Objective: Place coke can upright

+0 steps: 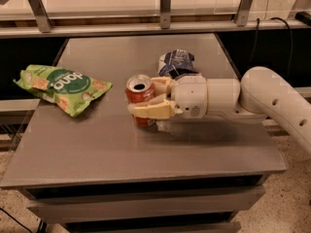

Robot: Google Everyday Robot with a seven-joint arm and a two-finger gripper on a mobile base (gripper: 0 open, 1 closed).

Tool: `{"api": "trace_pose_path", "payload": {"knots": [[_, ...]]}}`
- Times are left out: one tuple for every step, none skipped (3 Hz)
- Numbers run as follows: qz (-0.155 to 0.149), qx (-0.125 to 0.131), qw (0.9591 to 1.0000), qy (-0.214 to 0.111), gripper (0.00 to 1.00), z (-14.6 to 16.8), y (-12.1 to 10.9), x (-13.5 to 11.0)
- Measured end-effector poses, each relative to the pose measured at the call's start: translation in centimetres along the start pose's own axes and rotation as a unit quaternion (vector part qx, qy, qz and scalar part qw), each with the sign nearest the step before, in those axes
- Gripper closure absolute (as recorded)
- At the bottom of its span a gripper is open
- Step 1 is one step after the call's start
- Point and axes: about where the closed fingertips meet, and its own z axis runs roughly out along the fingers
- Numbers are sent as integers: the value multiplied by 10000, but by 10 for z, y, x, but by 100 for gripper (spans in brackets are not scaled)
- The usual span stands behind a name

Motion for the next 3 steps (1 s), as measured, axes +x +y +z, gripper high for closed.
{"api": "trace_pose_path", "payload": {"knots": [[6,-6,10000,4,36,-1,2,4],[24,5,10000,18,14,-3,4,7],[24,5,10000,44,0,-5,3,6]]}}
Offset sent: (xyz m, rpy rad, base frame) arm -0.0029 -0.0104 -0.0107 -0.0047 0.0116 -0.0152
